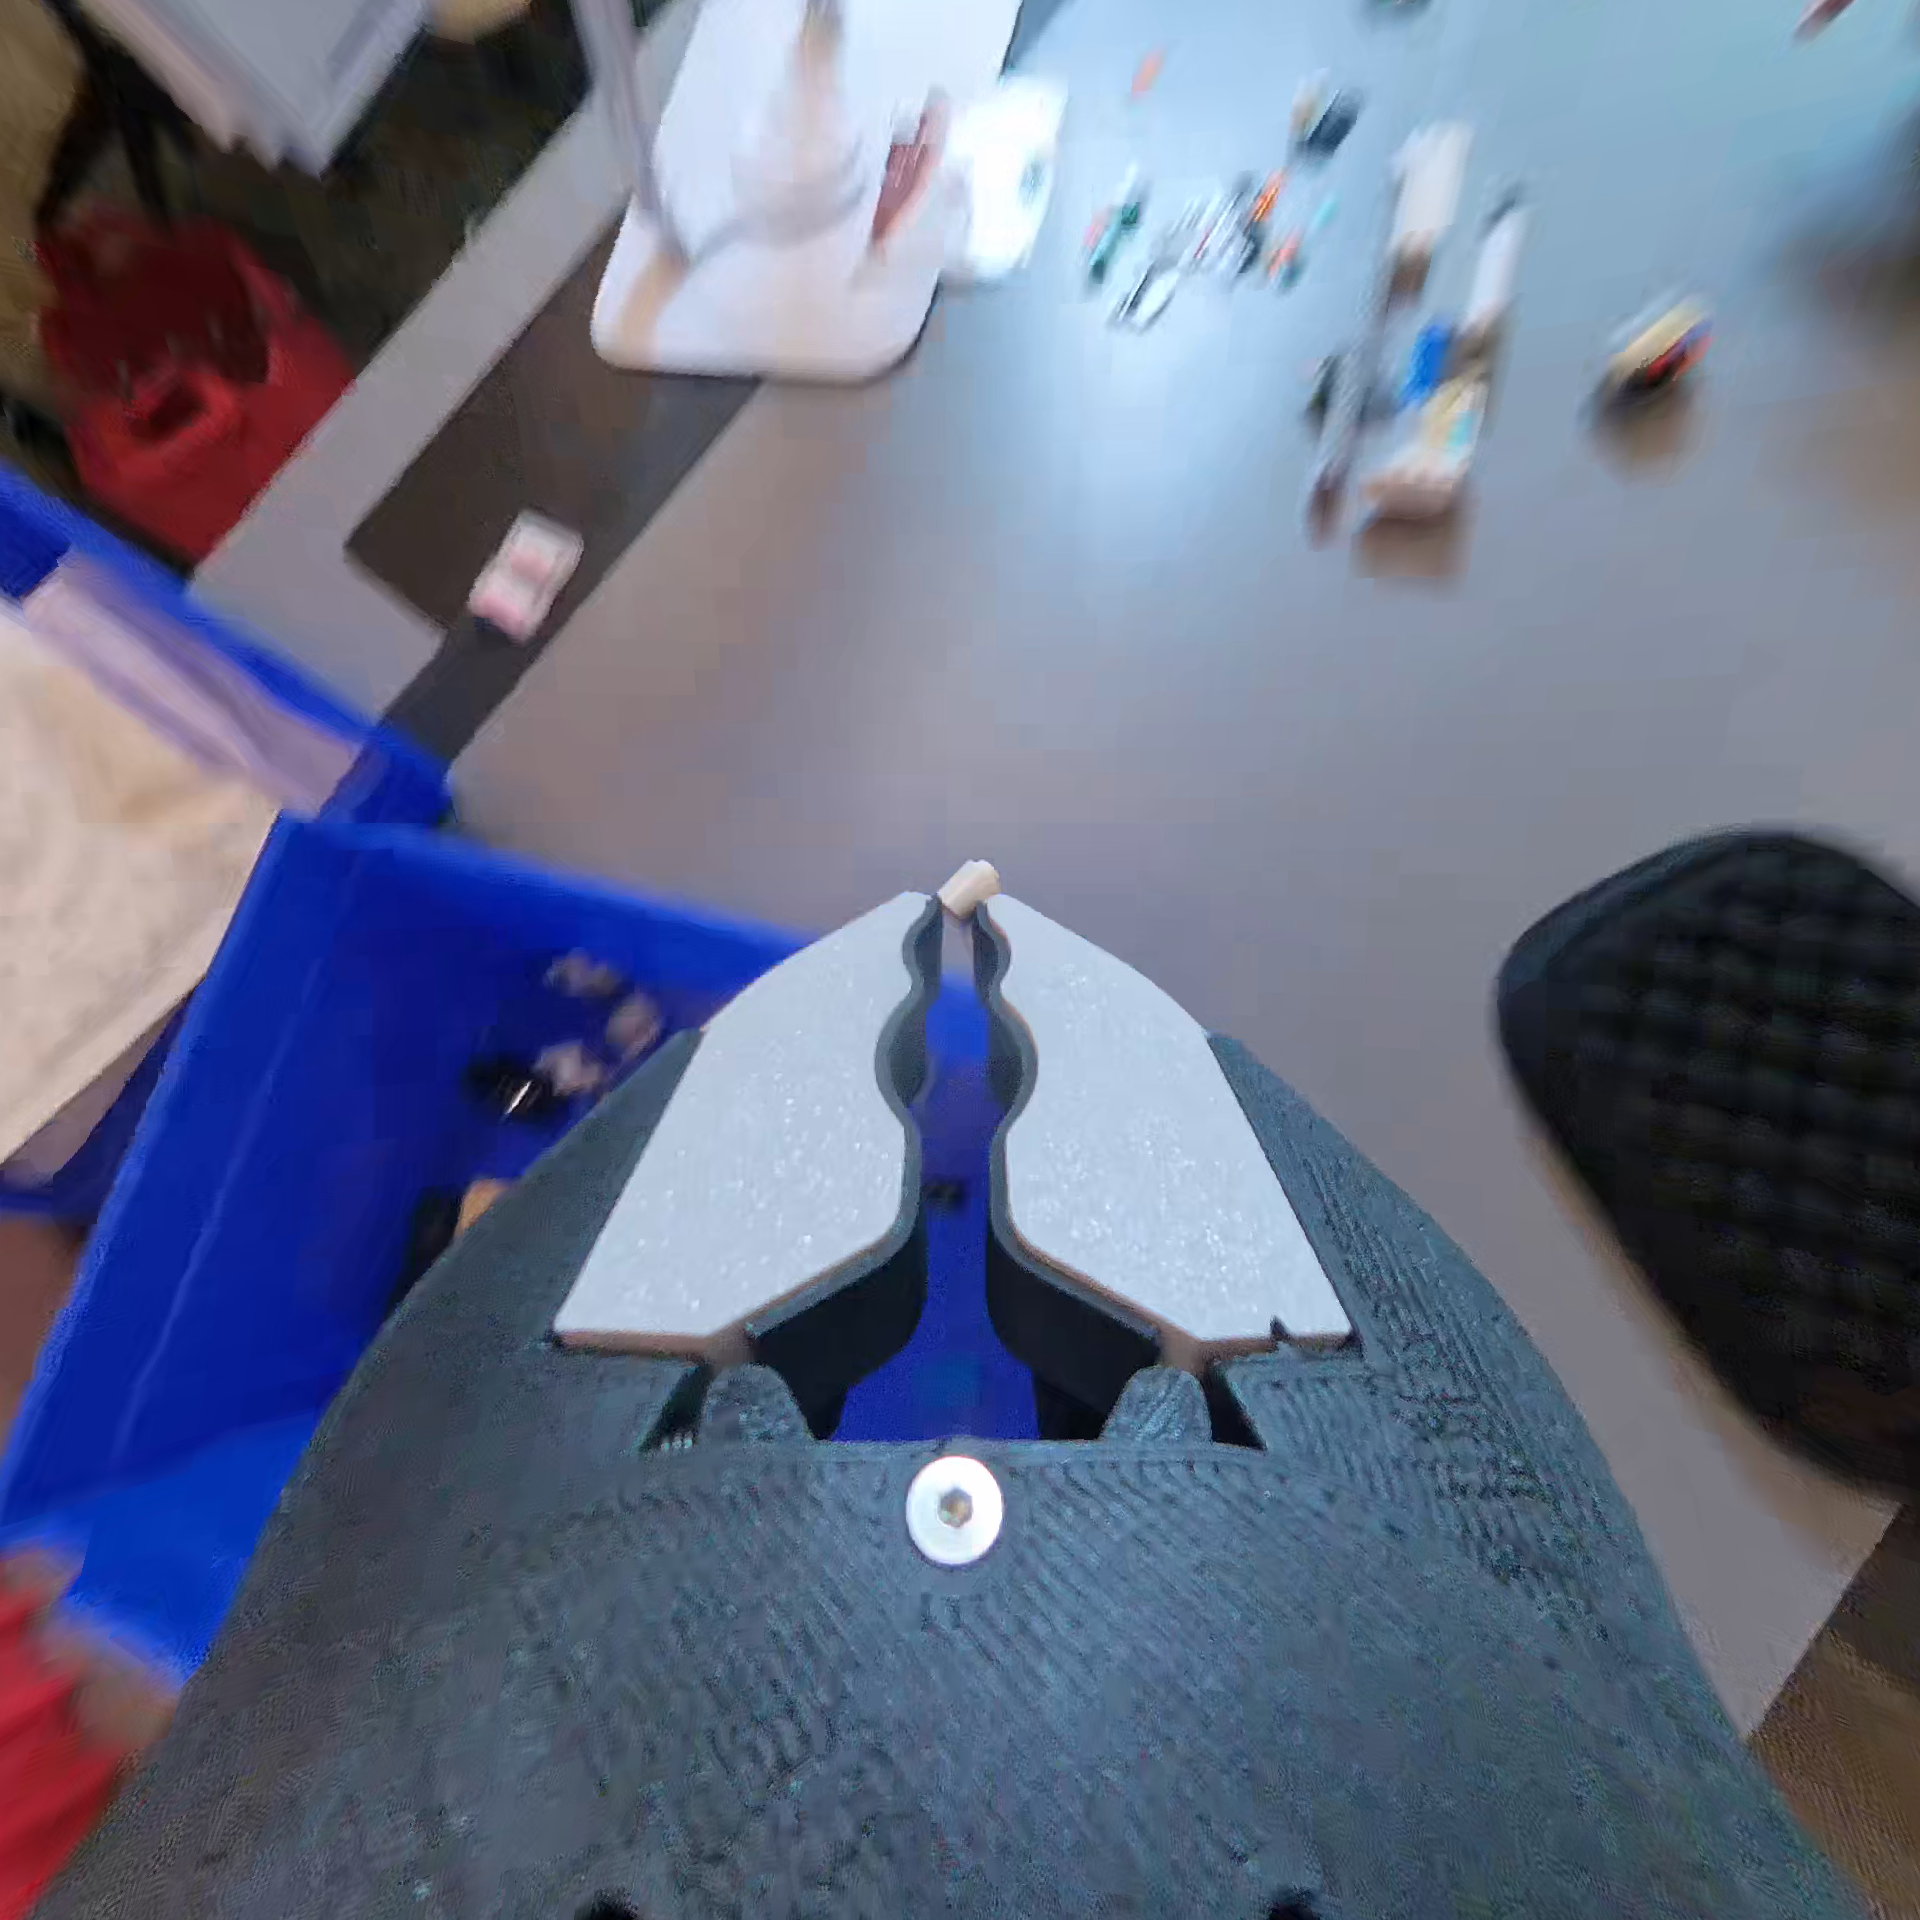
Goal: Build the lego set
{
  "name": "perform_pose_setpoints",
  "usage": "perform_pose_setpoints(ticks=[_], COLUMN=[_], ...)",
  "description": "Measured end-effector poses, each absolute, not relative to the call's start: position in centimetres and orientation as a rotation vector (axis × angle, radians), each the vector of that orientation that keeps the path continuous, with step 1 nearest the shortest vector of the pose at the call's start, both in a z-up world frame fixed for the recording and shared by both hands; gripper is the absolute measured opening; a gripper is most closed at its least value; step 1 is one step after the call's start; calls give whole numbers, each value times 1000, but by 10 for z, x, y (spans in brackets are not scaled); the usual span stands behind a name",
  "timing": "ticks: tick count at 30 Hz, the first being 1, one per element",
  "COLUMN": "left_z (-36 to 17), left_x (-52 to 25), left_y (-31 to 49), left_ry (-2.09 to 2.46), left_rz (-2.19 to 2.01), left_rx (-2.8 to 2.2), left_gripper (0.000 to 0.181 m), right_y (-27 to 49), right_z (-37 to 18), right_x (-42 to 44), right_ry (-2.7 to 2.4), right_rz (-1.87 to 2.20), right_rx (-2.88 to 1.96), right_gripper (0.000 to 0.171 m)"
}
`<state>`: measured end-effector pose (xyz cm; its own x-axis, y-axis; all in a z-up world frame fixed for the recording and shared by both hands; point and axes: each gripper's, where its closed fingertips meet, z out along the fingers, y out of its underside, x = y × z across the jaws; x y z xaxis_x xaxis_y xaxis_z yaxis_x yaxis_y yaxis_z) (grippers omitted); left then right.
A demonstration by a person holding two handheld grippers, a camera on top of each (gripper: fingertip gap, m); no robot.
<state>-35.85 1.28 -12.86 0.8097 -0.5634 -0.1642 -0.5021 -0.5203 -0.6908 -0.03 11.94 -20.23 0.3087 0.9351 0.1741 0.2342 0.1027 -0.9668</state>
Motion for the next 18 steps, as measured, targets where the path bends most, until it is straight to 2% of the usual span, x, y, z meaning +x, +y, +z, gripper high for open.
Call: perform_pose_setpoints(ticks=[1, 6, 10, 14, 18], left_z=[-123, -127, -166, -202, -206], left_x=[-334, -221, -155, -134, -145], left_y=[17, 35, 51, 72, 83], left_ry=[774, 695, 705, 766, 812], left_rz=[-170, -567, -724, -594, -406], left_rx=[-2160, -1925, -1898, -1945, -1928], left_gripper=[6, 0, 0, 0, 3], right_y=[118, 99, 81, 82, 89], right_z=[-201, -190, -188, -183, -186], right_x=[-1, -6, -15, -12, -9], right_ry=[-1174, -1220, -1276, -1265, -1261], right_rz=[749, 732, 695, 678, 674], right_rx=[-1386, -1272, -1219, -1203, -1221], right_gripper=[13, 14, 14, 14, 14])
